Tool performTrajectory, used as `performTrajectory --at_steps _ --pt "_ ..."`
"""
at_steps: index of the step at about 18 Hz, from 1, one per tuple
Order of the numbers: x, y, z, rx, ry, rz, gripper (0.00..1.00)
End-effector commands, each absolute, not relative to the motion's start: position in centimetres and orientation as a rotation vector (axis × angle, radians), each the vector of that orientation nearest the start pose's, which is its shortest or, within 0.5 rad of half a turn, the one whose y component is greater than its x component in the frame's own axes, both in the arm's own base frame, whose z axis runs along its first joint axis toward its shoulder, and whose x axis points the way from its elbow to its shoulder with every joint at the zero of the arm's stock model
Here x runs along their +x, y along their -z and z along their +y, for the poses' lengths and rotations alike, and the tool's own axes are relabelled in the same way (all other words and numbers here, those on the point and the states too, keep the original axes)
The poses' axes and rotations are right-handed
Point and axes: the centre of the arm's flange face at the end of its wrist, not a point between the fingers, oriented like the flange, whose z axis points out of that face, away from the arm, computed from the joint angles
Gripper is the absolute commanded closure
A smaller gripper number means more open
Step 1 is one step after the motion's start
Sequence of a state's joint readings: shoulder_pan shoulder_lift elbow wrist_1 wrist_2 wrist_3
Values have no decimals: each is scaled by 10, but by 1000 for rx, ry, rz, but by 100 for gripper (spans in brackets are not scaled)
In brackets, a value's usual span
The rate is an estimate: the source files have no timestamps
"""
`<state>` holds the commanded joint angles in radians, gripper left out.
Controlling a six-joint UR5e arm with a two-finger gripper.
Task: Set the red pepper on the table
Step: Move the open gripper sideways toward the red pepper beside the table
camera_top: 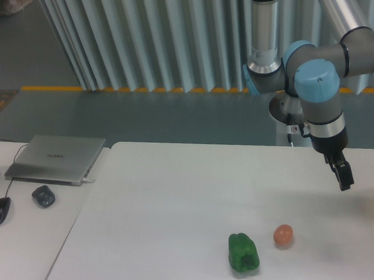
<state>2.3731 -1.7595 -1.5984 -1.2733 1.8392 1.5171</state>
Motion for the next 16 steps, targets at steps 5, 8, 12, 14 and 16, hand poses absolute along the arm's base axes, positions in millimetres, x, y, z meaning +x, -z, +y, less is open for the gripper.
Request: performTrajectory --at_steps 5,8,12,14,16 --pt "-336 -403 477 -3171 -342 1181 0" --pt "-334 -402 478 -3158 -328 1180 0" --pt "-334 -400 476 -3156 -328 1168 0" --pt "-338 -404 478 -3141 -383 1155 0" --pt "-339 -404 480 -3137 -405 1147 0"
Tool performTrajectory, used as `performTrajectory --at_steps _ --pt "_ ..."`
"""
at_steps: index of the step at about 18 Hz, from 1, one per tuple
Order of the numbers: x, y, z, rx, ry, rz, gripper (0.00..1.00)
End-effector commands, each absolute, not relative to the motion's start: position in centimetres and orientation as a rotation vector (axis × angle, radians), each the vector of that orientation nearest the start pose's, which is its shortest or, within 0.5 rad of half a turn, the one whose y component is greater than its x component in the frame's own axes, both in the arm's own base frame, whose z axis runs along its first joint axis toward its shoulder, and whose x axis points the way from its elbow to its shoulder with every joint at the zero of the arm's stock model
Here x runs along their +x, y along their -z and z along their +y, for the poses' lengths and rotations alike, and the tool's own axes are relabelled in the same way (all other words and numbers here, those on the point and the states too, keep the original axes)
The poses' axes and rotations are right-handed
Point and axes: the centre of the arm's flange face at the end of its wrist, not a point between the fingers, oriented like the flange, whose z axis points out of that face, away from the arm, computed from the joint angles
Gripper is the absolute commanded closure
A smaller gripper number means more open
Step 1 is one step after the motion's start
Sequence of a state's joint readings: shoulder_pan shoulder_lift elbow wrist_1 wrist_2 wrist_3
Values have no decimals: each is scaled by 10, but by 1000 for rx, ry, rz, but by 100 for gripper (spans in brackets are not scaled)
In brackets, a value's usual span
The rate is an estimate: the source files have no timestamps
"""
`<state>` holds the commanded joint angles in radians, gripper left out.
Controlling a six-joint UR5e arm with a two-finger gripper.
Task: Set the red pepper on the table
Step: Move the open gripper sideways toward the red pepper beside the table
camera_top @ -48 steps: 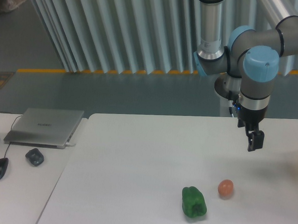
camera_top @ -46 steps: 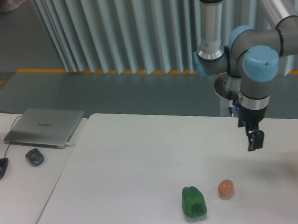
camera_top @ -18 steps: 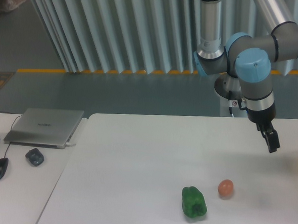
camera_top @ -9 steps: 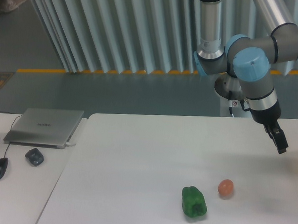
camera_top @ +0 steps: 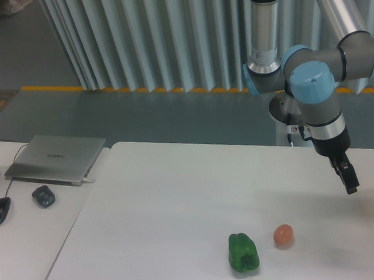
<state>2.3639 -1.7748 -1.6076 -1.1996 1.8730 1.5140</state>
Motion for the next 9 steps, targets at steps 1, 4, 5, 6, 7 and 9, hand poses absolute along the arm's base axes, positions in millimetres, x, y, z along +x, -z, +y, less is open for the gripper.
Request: performTrajectory --at_steps 1,4,5,6,7,9 --pt "-341 -405 479 -3136 -409 1146 0" --pt "-343 -408 478 -3136 -418 1141 0" --pt "-343 -408 478 -3136 -418 1141 0" --pt "-343 -408 478 -3136 -418 1141 0" --pt "-344 -408 478 -3138 -420 1139 0" --pt "-346 -409 476 -3153 -435 1153 0"
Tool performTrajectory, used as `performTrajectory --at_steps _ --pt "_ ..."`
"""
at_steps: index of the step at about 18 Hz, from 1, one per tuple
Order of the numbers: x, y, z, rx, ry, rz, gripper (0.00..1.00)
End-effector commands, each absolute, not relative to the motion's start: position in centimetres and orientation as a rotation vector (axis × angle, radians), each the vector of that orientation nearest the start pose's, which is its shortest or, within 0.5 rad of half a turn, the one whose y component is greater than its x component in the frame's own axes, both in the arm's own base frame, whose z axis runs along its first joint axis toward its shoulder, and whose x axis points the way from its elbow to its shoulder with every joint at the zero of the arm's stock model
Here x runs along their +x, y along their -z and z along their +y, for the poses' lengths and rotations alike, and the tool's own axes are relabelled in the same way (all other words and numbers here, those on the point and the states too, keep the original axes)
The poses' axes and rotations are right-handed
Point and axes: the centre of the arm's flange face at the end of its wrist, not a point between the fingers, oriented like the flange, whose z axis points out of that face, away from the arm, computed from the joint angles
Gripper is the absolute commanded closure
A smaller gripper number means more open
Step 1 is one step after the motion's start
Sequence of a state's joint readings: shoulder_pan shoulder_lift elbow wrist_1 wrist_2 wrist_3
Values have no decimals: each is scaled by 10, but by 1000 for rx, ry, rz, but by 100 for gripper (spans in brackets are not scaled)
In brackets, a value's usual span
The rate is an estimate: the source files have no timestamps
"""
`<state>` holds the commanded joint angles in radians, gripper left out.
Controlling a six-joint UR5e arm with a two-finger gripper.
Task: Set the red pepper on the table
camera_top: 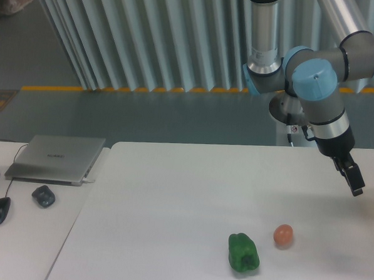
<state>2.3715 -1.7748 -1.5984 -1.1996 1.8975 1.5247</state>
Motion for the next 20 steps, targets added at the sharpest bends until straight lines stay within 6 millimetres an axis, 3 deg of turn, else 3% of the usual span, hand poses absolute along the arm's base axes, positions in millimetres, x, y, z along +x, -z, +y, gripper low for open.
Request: performTrajectory --at_steps 3,6,10,13,15,20 --pt "-367 -415 463 -3158 -444 1173 0" --pt "-394 -421 446 -3115 -418 1351 0" --pt "-434 -416 418 -3127 -410 1346 0" --pt "-465 -385 427 -2989 -390 1690 0" --pt "-485 -377 421 -2940 -360 1802 0" --pt "-530 -373 388 -2931 -317 1861 0"
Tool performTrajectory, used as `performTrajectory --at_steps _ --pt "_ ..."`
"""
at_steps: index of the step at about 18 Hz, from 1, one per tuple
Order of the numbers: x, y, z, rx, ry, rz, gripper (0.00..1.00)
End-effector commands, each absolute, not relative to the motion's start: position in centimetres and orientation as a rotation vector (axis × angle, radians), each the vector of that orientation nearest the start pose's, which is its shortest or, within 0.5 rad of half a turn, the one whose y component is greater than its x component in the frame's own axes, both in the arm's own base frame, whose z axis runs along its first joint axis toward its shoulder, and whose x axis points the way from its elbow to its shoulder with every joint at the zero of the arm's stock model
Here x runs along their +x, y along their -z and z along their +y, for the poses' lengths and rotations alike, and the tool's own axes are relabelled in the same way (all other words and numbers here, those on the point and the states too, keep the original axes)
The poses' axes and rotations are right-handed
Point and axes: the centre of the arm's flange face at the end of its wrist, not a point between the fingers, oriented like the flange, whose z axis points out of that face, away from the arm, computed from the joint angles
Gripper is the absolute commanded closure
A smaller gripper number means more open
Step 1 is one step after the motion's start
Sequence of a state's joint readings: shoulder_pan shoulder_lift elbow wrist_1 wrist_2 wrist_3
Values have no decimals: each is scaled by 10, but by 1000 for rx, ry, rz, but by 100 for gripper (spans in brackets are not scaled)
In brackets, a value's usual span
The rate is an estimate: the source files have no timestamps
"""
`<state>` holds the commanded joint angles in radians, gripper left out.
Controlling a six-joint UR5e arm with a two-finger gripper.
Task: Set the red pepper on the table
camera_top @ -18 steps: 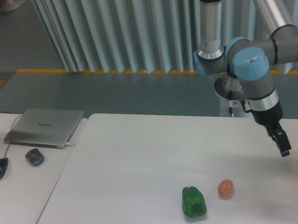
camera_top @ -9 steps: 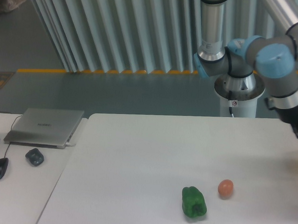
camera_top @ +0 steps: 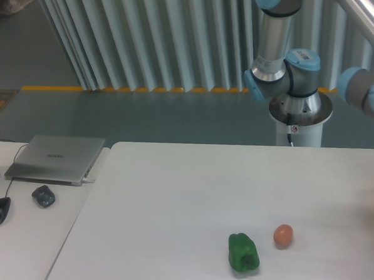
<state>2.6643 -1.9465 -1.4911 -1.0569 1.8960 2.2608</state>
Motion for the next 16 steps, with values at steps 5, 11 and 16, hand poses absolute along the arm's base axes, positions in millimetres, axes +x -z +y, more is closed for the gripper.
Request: performTrajectory --at_steps 5,11,16 --pt "-561 -357 385 -2927 -369 1879 0" --pt "-584 -333 363 -2937 -276 1902 0" --pt "-605 -318 341 -2945 -224 1903 0"
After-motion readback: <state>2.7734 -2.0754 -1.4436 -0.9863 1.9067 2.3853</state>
